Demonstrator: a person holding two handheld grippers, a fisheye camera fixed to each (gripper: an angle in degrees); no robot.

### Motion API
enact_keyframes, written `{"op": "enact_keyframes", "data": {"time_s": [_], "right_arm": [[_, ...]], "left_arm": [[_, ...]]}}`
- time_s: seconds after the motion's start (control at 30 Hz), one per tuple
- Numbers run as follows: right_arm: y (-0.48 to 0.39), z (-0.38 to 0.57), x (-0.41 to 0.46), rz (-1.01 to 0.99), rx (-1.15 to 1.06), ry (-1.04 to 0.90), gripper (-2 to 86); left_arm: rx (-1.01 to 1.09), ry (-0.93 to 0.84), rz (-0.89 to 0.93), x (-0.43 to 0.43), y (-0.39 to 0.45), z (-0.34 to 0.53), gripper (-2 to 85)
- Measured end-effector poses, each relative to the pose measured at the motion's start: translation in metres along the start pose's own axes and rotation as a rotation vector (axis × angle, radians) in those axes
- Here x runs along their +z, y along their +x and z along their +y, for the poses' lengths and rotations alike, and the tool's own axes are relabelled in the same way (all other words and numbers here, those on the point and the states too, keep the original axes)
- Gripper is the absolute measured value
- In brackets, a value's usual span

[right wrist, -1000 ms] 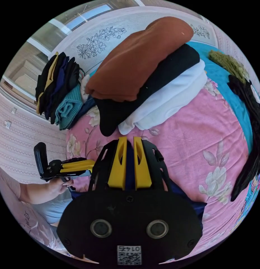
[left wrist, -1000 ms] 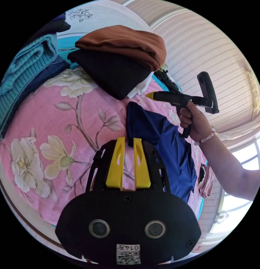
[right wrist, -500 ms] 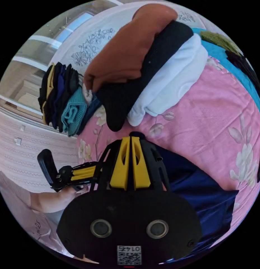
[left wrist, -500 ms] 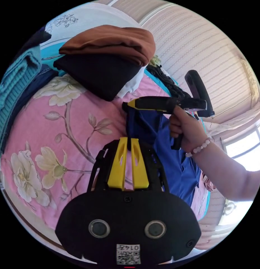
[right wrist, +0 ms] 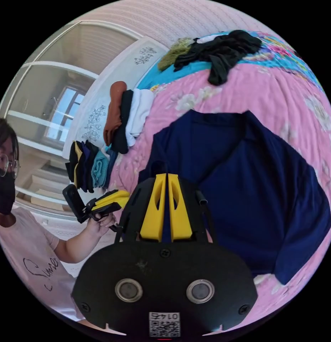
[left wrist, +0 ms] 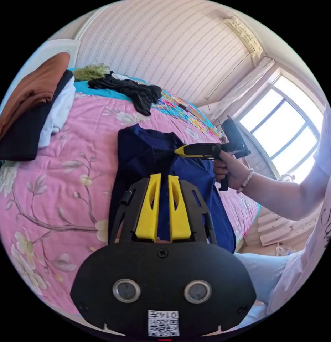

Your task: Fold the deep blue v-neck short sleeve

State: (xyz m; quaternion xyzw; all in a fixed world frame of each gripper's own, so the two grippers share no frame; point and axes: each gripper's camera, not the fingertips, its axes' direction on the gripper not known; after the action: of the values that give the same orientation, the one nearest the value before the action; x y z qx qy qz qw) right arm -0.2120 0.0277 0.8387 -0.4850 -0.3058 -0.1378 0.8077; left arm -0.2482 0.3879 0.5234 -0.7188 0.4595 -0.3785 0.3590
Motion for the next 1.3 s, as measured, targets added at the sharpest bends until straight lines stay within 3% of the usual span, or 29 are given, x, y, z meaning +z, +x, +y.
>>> {"op": "enact_keyframes", "data": {"time_s": [0.1,0.2,0.33,0.53,0.67,0.8,1.03,1.3], "right_arm": [[0.031,0.028,-0.009,0.111,0.159,-0.033,0.4],[0.041,0.041,-0.024,0.14,0.197,-0.007,0.9],[0.022,0.022,-0.028,0.09,0.043,-0.018,3.0],[-0.016,0.008,-0.003,0.246,-0.222,-0.132,6.4],[-0.016,0.022,-0.009,0.2,-0.249,-0.197,1.0],[-0.022,0.05,-0.036,0.141,-0.287,-0.193,0.3],[-0.009,0.095,-0.059,0.143,-0.262,-0.351,1.2],[-0.008,0.077,-0.098,0.193,-0.267,-0.161,4.8]], "left_arm": [[-0.019,-0.069,0.045,0.014,0.007,0.005,6.8],[-0.005,-0.081,-0.024,0.012,0.012,0.007,6.8],[-0.002,-0.103,-0.233,0.017,0.007,0.003,6.5],[-0.006,-0.183,-0.263,0.052,0.007,-0.007,6.1],[-0.043,-0.174,-0.269,0.061,0.007,-0.009,1.9],[-0.065,-0.132,-0.253,0.056,0.012,-0.012,-0.4],[-0.124,-0.123,-0.236,0.057,0.016,-0.017,0.3],[-0.06,-0.108,-0.225,0.069,0.033,-0.038,6.1]]}}
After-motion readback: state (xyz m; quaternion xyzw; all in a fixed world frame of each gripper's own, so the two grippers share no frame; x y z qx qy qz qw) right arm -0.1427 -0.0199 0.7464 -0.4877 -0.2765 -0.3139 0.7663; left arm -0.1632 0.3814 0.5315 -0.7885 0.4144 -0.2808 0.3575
